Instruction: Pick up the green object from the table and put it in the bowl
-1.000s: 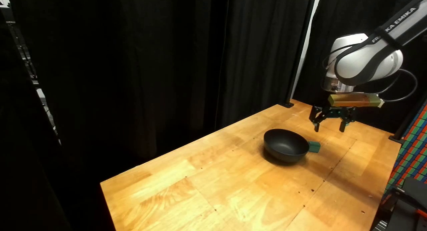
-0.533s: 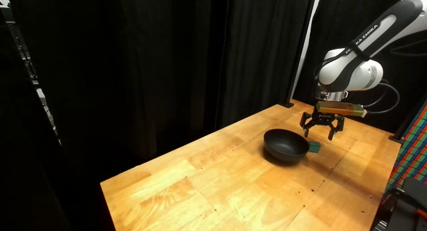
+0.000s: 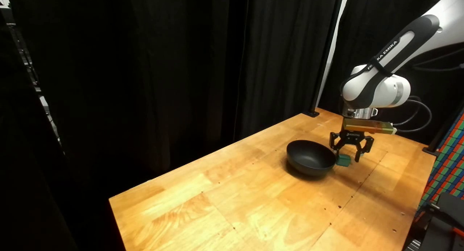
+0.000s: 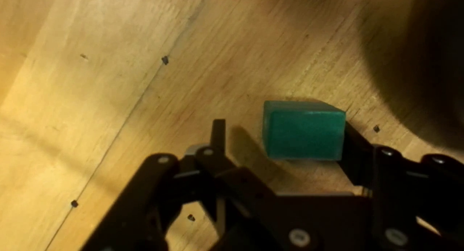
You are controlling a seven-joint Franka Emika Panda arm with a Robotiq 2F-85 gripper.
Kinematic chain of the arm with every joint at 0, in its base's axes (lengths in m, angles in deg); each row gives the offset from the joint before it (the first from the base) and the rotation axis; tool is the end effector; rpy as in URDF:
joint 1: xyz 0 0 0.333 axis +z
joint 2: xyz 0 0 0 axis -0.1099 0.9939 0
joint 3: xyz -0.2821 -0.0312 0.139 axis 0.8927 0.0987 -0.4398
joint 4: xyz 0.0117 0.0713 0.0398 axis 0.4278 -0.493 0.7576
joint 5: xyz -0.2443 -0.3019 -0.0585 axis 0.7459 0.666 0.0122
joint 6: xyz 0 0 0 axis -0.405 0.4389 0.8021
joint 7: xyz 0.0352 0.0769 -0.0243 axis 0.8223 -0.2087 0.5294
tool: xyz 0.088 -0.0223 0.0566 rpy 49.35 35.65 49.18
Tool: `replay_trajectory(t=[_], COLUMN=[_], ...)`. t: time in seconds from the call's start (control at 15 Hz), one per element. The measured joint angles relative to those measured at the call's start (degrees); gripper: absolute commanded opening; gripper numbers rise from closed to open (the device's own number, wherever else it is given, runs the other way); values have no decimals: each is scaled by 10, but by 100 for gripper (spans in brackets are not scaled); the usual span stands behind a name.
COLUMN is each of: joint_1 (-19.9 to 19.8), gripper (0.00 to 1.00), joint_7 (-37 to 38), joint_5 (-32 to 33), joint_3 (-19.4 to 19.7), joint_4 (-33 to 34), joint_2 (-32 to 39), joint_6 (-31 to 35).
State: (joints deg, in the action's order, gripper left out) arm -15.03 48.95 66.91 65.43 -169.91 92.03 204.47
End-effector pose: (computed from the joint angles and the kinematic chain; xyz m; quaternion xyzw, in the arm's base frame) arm 0.5034 -0.1558 0.1416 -0.9034 0.4180 0.0951 0.0079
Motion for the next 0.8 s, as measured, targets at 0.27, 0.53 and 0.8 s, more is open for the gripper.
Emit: replay_trajectory(t=[0.27,0.53,0.8], joint_1=[-6,-9,0], gripper=[21,21,21], joint_7=[-17,-22,-24], joint_5=[-25,-29,-66], joint_3=[0,5,-10], joint_4=[0,-4,-27], joint_2=[1,-43,-139], joint_6=[-18,-50,-77])
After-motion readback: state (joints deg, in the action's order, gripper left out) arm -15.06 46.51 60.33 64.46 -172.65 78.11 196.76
